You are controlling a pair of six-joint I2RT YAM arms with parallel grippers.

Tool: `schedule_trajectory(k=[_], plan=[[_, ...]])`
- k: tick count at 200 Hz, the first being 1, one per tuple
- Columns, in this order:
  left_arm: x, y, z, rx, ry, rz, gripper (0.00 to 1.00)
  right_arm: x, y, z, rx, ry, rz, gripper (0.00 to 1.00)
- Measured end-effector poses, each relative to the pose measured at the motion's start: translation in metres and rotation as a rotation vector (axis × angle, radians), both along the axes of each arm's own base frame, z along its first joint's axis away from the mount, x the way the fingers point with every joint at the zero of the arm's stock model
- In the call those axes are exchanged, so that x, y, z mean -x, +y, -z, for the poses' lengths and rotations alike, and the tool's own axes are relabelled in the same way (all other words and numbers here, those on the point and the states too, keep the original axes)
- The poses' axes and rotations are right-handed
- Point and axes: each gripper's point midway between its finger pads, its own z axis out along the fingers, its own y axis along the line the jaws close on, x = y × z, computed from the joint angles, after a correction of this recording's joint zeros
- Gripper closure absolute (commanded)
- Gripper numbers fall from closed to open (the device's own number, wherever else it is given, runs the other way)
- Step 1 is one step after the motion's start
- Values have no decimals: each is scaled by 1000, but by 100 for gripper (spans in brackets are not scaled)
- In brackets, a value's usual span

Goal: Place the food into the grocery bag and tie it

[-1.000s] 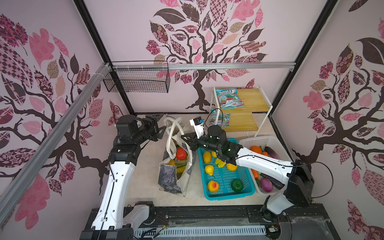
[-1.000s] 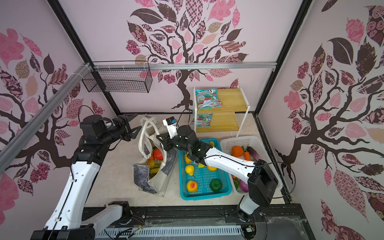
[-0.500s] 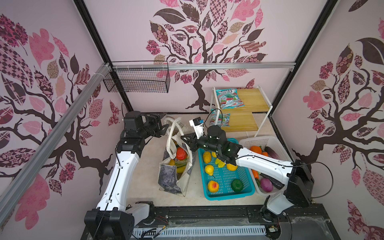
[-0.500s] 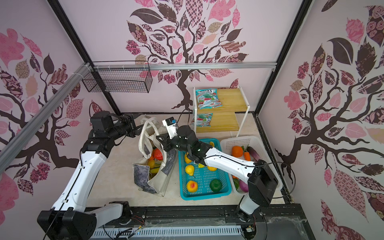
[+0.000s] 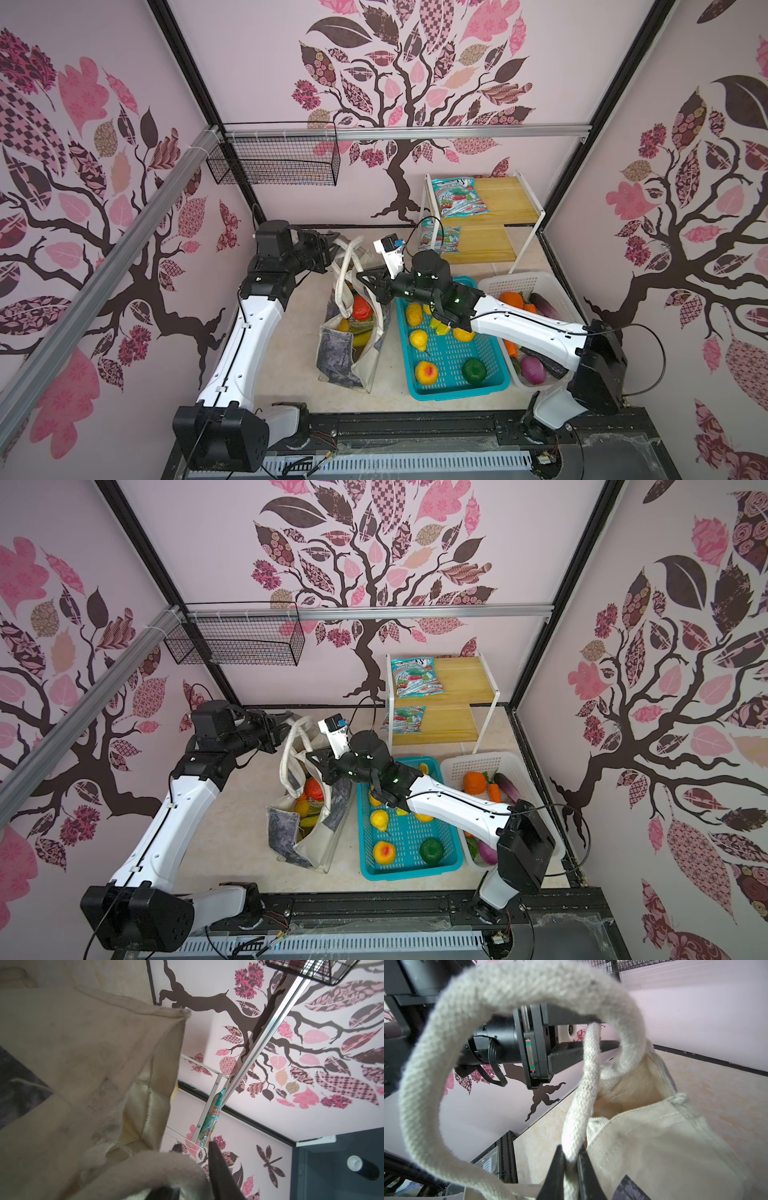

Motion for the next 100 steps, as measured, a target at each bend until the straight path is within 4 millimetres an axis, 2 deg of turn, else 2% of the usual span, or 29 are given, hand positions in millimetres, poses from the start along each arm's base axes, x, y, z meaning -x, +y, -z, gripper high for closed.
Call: schedule_trajectory(k=[6, 13, 21, 31, 46, 55, 71, 100], plan=[[0, 0, 0, -6, -5, 1, 100, 0, 0, 1, 5, 2, -1, 100], [1, 0, 0, -14, -8, 4, 100, 0, 0, 2, 7, 3, 0, 100], [1, 0, -1, -27, -17, 9, 100, 0, 0, 2, 9, 3, 1, 93], [2, 0, -2, -40, -25, 13, 100, 0, 0, 3, 10, 2, 0, 78], [5, -1, -6, -61, -39, 28, 100, 0, -1, 2, 9, -1, 2, 50], [9, -2, -10, -69, -54, 39, 100, 0, -2, 2, 2, 5, 7, 39], [17, -4, -17, -76, -78, 56, 100, 2, -5, 2, -1, 1, 13, 34], [31, -9, -32, -87, -139, 99, 100, 14, -22, -5, -38, -11, 15, 32]])
